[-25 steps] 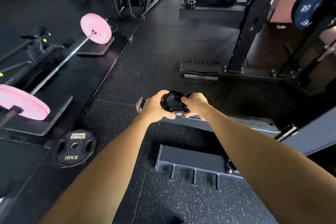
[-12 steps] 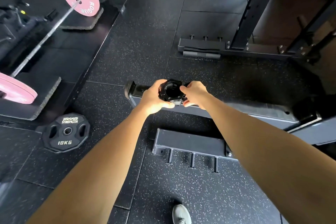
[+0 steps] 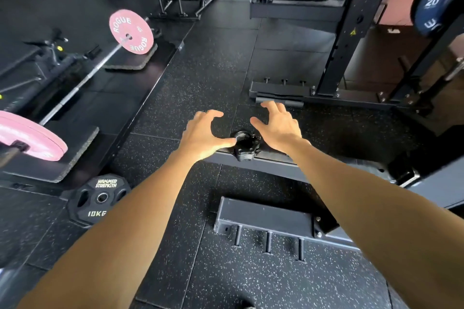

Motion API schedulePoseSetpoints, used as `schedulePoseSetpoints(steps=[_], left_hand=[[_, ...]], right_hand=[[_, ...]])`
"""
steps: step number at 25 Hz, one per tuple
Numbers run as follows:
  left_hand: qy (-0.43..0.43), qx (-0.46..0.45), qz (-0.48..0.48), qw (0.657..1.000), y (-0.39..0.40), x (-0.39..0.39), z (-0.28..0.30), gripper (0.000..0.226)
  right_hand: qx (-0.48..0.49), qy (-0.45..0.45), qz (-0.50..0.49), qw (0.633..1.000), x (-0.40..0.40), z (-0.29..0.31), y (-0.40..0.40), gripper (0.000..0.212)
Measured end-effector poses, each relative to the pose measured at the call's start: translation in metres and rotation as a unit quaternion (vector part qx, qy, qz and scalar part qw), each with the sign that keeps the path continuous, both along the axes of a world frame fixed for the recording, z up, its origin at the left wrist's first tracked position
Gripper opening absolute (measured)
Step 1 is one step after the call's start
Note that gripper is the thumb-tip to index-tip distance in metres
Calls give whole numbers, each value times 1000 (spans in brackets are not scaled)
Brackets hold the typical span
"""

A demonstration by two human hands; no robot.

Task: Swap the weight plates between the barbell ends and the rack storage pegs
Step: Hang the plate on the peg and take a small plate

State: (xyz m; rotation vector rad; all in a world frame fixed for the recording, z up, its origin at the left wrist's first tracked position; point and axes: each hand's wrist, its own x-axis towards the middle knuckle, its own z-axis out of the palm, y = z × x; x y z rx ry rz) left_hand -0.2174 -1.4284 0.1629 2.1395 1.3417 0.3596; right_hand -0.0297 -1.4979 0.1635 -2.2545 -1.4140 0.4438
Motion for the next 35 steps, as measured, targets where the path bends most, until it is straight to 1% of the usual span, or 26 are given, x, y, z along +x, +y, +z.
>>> schedulePoseSetpoints(steps=[3,8,10,15,22,27,31,35], left_hand=[[-19,18,-14,1000,-16,-19,40,74],[-63,66,-17,996,-75,-63,110,67],[-67,74,-19,995,-100,-78,134,68],[-91,108,-40,989,-192,-117,198,75],[-112,122,-80,983,-287,-113,272,77],[-125,128,-101,979,-336,-93,299,79],[-123,124,-107,979,-377,-73,302,82],[-140,114,-119,976,-423,-48,313,82]], right_hand=[[2,-23,32,999,-13,37,-19,58],[54,-58,41,996,-50,111,-84,65],[65,-66,42,995,-64,136,-113,67],[110,-88,22,990,-102,203,-216,69],[129,-105,-14,986,-113,277,-329,71],[137,-116,-30,983,-104,305,-381,71],[125,-118,-35,985,-88,303,-427,71],[118,-106,-47,986,-56,306,-481,70]])
